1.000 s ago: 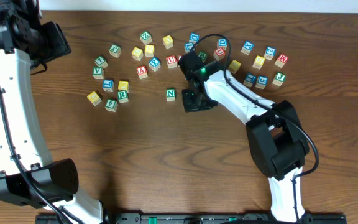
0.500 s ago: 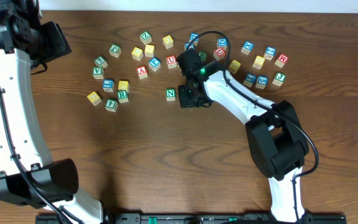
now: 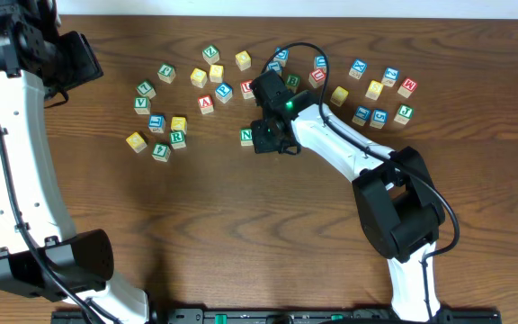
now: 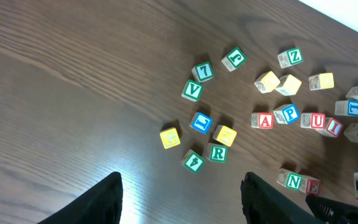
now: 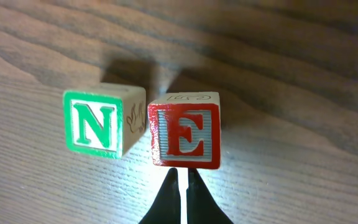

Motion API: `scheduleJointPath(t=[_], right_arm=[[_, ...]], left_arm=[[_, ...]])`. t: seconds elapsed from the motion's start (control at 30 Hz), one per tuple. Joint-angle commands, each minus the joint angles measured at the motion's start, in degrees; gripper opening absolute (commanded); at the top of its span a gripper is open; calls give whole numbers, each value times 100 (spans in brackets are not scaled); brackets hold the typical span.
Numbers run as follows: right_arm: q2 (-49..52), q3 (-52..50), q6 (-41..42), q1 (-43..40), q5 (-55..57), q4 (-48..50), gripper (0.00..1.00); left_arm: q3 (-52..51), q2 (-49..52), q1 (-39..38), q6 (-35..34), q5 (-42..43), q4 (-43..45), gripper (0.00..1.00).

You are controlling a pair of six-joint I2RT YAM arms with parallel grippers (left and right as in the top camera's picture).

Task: Spell out NEURIPS

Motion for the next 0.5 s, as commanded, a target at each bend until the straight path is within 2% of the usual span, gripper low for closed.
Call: scheduleJointPath(t=[0.0,0.47], right_arm=[[9,-33,81,20,-15,74,1],[-57,754,-177,-50,-247,-319,1]], left_arm=[[-42,83,17,74,-70,-22,61],[-42,105,7,72,2,-24,61]])
